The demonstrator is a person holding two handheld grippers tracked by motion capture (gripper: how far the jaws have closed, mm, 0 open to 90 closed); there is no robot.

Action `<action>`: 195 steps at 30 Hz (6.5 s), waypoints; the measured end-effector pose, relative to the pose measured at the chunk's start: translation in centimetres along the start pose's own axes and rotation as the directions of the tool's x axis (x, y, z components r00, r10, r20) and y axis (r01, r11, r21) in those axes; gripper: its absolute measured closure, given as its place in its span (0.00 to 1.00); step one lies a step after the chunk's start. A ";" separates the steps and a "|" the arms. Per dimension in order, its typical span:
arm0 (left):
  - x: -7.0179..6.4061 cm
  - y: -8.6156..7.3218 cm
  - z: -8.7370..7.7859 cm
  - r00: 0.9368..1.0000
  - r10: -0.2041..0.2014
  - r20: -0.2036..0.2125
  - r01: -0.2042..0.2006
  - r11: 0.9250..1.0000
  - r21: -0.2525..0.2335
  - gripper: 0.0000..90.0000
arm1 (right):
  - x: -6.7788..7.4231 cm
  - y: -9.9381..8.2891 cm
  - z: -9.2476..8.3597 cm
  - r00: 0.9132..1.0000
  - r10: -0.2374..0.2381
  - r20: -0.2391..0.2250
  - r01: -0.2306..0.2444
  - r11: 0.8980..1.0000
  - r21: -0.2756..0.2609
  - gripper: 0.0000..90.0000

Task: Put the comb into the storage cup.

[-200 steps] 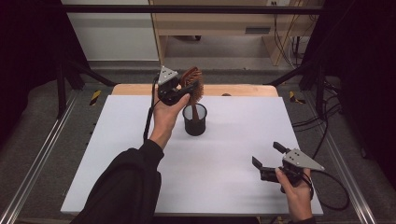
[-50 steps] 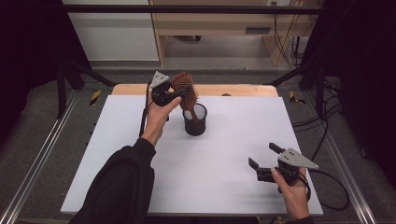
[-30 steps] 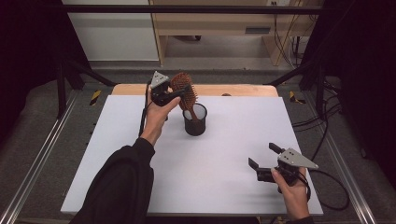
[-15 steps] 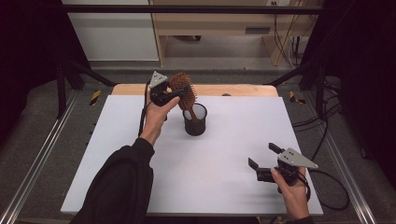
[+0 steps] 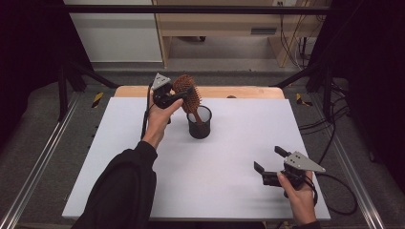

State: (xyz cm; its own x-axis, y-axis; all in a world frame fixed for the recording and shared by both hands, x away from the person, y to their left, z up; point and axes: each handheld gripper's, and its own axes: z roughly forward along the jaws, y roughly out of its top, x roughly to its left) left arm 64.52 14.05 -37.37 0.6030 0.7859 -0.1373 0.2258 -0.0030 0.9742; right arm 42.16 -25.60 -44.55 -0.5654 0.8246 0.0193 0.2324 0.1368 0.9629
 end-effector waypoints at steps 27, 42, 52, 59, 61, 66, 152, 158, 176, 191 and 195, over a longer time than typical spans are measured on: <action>0.6 -0.2 -0.4 1.000 -0.008 -0.023 0.008 1.000 -0.001 0.35 | 0.0 0.0 0.0 1.000 0.001 -0.003 -0.001 1.000 0.001 0.03; 0.8 -0.2 -0.5 0.999 -0.014 -0.034 0.014 1.000 -0.003 0.35 | 0.0 0.0 0.0 1.000 0.000 -0.004 0.000 1.000 0.001 0.03; 0.3 -0.1 -0.2 1.000 -0.005 -0.023 0.005 1.000 -0.005 0.40 | 0.1 0.0 0.0 1.000 0.001 -0.005 -0.001 1.000 0.001 0.03; -0.3 0.4 0.5 0.999 0.041 -0.013 -0.041 0.999 -0.001 0.40 | 0.1 0.0 0.0 1.000 0.001 -0.006 -0.001 1.000 0.001 0.03; -0.4 0.6 0.7 0.999 0.045 -0.011 -0.045 0.999 0.006 0.41 | 0.1 0.0 0.0 1.000 0.001 -0.007 -0.001 1.000 0.003 0.03; -0.6 0.6 0.9 0.998 0.058 -0.022 -0.058 0.998 0.012 0.41 | 0.1 0.0 0.0 1.000 0.001 -0.007 -0.001 1.000 0.001 0.03; 0.6 1.4 1.0 0.996 0.060 0.060 -0.062 0.997 0.047 0.44 | 0.2 -0.1 0.2 1.000 0.007 -0.011 -0.007 1.000 0.011 0.03; 0.4 1.4 1.1 0.996 0.072 0.056 -0.075 0.996 0.047 0.42 | 0.2 -0.1 0.2 1.000 0.006 -0.013 -0.006 1.000 0.011 0.03; 0.6 1.2 1.1 0.997 0.075 0.028 -0.076 0.995 0.059 0.35 | 0.2 -0.1 0.2 1.000 0.007 -0.015 -0.006 1.000 0.010 0.03; 0.5 1.0 1.1 0.998 0.055 0.020 -0.056 0.997 0.056 0.32 | 0.2 -0.1 0.2 1.000 0.007 -0.016 -0.007 1.000 0.011 0.03; 0.6 0.9 1.1 0.999 0.048 0.016 -0.049 0.997 0.059 0.31 | 0.2 -0.1 0.2 1.000 0.003 -0.019 -0.002 1.000 0.013 0.03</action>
State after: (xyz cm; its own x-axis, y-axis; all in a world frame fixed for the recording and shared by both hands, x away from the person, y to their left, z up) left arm 65.93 13.82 -36.79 0.6249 0.7751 -0.0934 0.2407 -0.0775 0.9675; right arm 42.18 -25.28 -44.71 -0.5794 0.8146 0.0268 0.2437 0.1418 0.9594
